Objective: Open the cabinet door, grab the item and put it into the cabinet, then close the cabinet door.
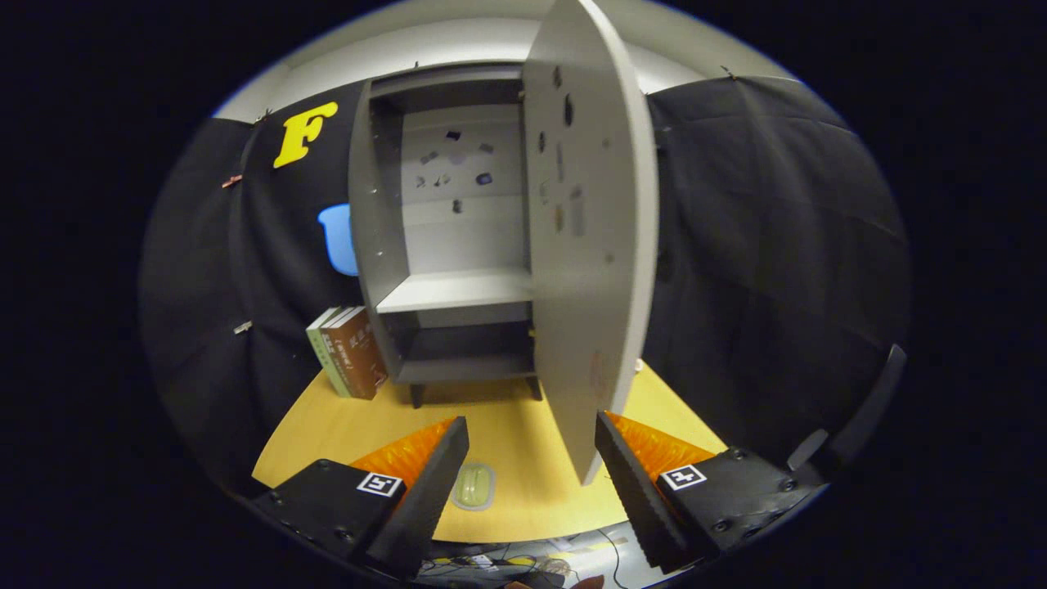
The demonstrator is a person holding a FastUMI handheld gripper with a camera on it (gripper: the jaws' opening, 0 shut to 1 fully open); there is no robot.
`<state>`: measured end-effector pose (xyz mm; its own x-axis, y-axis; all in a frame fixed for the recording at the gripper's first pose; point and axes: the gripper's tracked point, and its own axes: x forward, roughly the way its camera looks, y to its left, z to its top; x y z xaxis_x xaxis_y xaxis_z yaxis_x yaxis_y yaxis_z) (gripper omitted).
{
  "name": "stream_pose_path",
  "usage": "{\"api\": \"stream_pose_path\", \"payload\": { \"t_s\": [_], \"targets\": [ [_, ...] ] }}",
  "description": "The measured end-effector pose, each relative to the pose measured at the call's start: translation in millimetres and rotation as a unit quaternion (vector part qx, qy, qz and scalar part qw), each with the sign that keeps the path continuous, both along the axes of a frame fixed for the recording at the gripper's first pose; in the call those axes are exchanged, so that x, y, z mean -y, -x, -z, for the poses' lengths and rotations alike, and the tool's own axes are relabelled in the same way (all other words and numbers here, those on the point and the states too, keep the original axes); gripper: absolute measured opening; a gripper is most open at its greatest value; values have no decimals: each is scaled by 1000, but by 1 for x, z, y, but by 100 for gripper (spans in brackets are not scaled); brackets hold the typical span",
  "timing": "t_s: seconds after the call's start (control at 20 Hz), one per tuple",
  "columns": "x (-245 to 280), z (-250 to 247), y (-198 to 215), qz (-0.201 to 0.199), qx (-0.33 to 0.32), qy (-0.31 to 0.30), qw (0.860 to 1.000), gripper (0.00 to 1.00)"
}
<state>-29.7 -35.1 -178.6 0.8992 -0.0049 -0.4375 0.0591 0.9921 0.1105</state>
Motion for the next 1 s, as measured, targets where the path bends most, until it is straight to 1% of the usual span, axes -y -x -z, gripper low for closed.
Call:
{"api": "stream_pose_path", "payload": {
  "t_s": [0.2, 0.4, 0.55, 0.7, 0.85, 0.95, 1.0],
  "targets": [
    [-59, 72, -25, -44, -53, -25, 997, 99],
    [-101, 151, -53, -61, -109, -39, 991, 99],
    [-113, 208, -67, -70, -140, -19, 987, 99],
    [-117, 264, -70, -67, -180, -10, 981, 99],
    [-111, 307, -67, -51, -212, 2, 976, 98],
    [-112, 325, -65, -45, -230, 0, 972, 85],
    [-116, 332, -64, -47, -235, 0, 971, 69]
  ]
}}
